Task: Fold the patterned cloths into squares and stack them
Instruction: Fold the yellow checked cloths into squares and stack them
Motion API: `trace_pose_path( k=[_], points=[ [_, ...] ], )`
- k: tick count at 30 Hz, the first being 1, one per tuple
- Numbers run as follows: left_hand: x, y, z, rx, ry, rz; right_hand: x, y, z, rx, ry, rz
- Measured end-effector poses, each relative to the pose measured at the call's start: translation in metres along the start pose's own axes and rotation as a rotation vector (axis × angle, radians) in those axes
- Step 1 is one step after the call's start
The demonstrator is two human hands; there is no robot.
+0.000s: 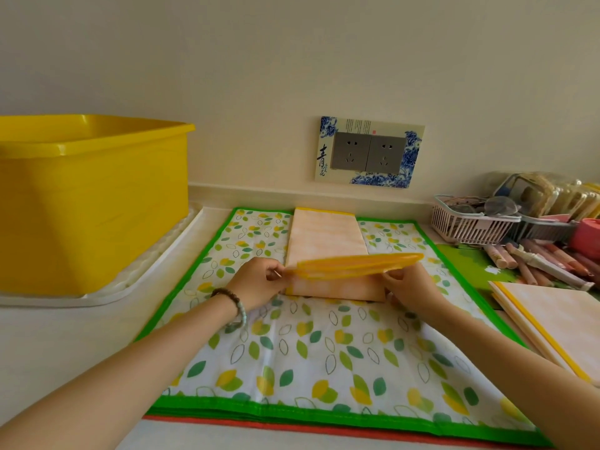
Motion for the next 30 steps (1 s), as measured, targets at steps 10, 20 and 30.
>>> trace_pose_path(
  k=[10, 20, 30],
  points=[
    [-0.004, 0.009, -0.005, 0.131, 0.077, -0.077, -0.008, 0.011, -0.004, -0.169, -0.031, -0.055],
    [-0.029, -0.004, -0.025, -0.144, 0.538, -0.063, -0.048, -0.036, 0.047, 0.432, -0.437, 0.361],
    [-0.043, 0.004, -0.008, -0.050, 0.695, 0.105, -0.047, -0.049, 0.032, 0.378, -0.473, 0.621]
  ],
)
Point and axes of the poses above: each hand's wrist, its own y-axis towards the middle knuckle, its own x-axis out of the back of the hand, z = x × y, the point moved 3 cm from there along y, towards the middle knuckle, and after that the axes turned 15 degrees about x, right-handed, at the moved point
